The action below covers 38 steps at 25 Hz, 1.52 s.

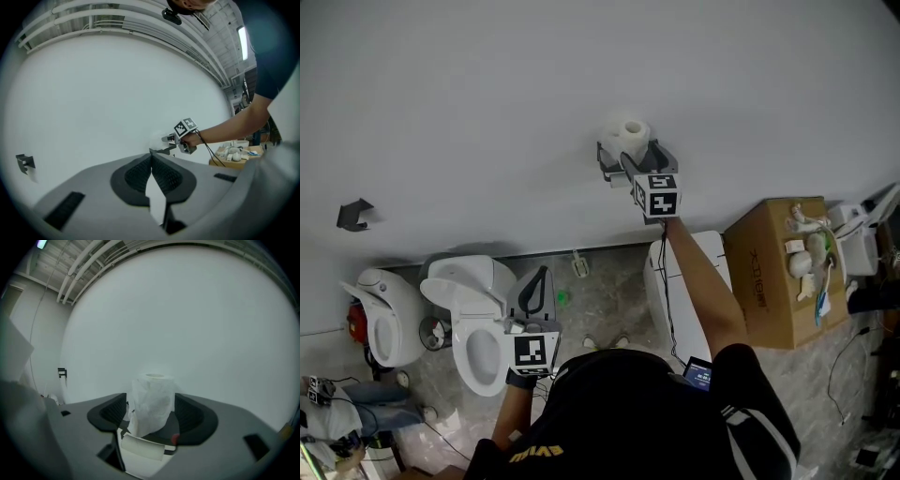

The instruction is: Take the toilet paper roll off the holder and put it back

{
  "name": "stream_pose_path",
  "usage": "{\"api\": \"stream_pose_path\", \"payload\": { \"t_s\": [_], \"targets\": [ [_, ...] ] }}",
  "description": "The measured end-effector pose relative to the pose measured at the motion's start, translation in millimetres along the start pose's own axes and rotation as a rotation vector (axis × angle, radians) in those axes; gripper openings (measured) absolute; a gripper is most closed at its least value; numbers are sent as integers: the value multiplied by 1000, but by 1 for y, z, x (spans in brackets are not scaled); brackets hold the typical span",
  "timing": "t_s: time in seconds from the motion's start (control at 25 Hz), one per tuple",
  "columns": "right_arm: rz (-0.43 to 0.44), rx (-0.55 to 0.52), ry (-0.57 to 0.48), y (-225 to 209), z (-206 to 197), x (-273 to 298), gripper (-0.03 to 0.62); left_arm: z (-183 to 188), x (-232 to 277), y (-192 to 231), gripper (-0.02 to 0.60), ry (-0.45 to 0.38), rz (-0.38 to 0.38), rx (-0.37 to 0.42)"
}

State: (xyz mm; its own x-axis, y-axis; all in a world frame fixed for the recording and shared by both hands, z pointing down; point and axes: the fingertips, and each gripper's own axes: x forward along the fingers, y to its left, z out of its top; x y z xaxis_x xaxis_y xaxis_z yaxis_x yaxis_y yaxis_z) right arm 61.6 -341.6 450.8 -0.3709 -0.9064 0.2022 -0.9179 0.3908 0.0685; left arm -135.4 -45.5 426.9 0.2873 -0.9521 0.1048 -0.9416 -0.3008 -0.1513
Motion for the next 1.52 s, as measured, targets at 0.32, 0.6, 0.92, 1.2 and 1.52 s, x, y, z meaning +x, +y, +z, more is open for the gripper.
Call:
{"api": "stream_pose_path", "payload": {
  "t_s": [0.32,0.6,0.92,1.2,1.52],
  "targets": [
    [21,-8,-49,1,20,-59,304,-6,10,-10,12,6,-30,-7],
    [51,-2,-94,14,35,-124,301,-7,18,-24,12,2,-79,-26],
    [31,-62,-95,25,35,-181,298,-2,30,-43,12,-7,-133,-34],
    [15,-9,-115,21,36,-219,264,22,50,-65,12,-64,-190,-51],
    [5,10,-120,30,35,-225,264,19,47,-49,12,-48,-183,-8]
  ]
}}
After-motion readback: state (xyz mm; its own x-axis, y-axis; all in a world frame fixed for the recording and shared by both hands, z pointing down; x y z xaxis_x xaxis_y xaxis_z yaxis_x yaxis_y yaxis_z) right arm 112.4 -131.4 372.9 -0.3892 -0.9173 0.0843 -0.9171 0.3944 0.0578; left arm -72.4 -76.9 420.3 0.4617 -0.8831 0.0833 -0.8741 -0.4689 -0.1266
